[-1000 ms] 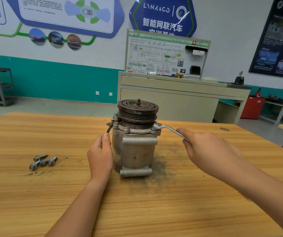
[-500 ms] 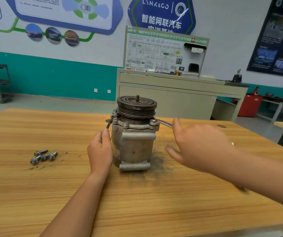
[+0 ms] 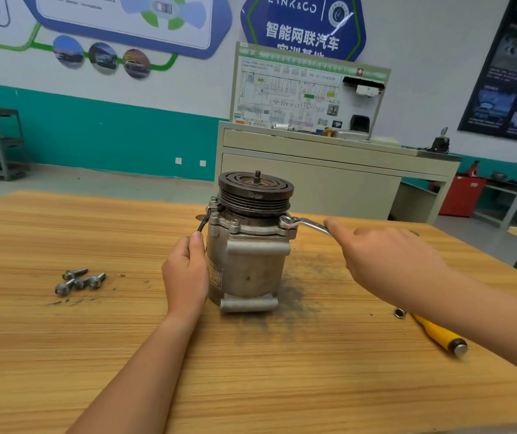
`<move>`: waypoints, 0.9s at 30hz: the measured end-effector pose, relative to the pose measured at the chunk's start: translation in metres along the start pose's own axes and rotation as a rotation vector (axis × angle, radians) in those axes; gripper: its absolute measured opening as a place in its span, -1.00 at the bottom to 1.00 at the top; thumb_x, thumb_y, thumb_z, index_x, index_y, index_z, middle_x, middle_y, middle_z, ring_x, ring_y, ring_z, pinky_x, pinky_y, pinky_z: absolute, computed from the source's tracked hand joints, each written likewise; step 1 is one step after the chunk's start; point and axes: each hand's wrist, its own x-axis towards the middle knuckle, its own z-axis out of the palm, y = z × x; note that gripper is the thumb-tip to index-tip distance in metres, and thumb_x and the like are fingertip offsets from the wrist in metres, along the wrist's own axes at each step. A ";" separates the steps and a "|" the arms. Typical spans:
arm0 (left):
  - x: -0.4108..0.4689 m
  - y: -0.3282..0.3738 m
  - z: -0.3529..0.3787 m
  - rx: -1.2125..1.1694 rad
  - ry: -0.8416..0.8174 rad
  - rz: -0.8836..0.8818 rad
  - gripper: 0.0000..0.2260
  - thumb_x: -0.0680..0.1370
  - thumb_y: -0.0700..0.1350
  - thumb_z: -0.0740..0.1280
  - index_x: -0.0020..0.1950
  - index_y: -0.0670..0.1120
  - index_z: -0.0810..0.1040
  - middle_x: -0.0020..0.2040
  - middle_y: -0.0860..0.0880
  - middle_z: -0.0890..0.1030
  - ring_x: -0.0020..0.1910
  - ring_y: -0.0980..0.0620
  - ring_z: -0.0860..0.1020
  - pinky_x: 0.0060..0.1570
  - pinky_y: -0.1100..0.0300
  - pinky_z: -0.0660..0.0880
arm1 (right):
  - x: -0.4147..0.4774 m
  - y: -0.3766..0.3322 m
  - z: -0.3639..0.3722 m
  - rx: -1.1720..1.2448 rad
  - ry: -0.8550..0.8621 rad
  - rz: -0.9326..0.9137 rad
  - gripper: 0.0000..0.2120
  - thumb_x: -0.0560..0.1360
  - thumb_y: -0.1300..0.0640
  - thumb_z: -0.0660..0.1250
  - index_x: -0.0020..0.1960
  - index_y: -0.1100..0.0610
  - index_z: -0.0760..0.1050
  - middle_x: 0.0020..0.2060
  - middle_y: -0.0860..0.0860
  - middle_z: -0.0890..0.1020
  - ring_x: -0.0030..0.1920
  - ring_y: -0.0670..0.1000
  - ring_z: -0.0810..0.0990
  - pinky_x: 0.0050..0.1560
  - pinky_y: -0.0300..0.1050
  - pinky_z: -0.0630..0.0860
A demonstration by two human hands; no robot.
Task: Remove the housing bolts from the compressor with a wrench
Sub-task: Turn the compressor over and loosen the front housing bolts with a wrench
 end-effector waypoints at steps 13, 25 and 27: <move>-0.003 0.002 -0.003 0.007 -0.009 0.006 -0.65 0.63 -0.11 0.13 -0.37 -0.09 0.30 -0.44 0.01 0.30 -0.42 0.08 0.24 -0.45 0.29 0.19 | 0.007 -0.015 -0.038 -0.175 -0.116 -0.069 -0.75 0.56 0.20 0.07 0.21 0.15 0.35 -0.49 -0.02 0.28 -0.53 -0.03 0.25 -0.59 -0.21 0.15; -0.004 0.006 -0.001 -0.007 0.030 -0.032 -0.66 0.63 -0.10 0.14 -0.30 -0.22 0.40 -0.44 -0.01 0.32 -0.41 0.07 0.27 -0.48 0.32 0.20 | 0.009 -0.036 -0.076 -0.244 -0.286 -0.196 -0.68 0.53 0.35 0.18 0.28 0.28 0.35 -0.37 0.06 0.34 -0.48 0.01 0.18 -0.47 -0.17 0.26; -0.004 0.006 -0.001 -0.011 0.031 -0.040 -0.65 0.63 -0.10 0.15 -0.26 -0.29 0.42 -0.44 -0.01 0.32 -0.41 0.06 0.27 -0.47 0.31 0.19 | 0.011 -0.043 -0.079 -0.227 -0.341 -0.197 -0.68 0.53 0.35 0.16 0.28 0.31 0.35 -0.14 0.13 0.48 -0.39 0.03 0.23 -0.36 -0.13 0.31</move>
